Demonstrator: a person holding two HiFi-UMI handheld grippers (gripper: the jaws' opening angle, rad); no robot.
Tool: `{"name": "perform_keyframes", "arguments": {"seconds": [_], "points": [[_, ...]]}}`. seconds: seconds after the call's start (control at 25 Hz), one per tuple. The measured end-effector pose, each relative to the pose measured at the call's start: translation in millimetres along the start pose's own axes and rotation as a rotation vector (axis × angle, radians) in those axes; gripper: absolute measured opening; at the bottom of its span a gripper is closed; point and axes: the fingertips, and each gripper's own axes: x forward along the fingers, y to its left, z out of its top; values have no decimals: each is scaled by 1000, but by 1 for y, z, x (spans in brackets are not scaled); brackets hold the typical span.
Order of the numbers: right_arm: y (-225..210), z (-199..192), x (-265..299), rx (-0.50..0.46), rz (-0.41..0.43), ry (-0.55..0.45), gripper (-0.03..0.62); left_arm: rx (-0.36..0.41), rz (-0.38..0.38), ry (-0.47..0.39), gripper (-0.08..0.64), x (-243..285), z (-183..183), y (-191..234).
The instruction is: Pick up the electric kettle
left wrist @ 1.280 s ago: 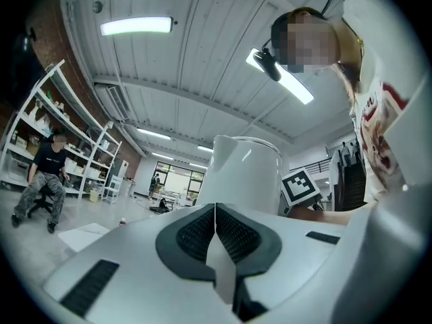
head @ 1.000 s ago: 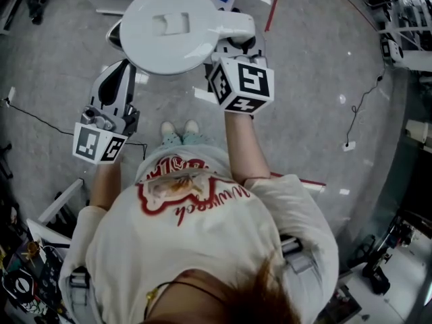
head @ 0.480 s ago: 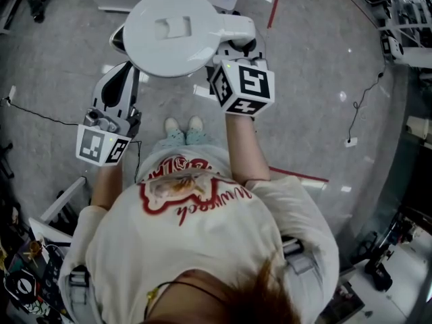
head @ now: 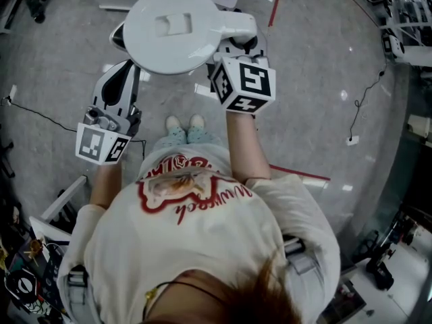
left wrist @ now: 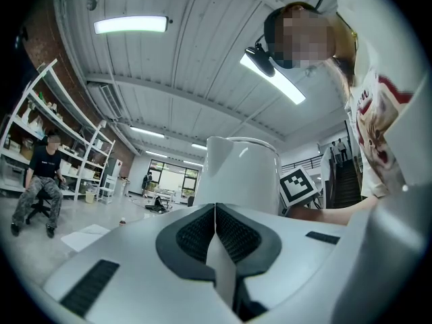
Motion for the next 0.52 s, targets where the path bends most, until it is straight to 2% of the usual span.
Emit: {"name": "perform_keyframes", "arguments": {"seconds": [0.52], "points": [[-12,1,2,5,2,4,101,-6,-4,1,12,10,-2,-6]]}}
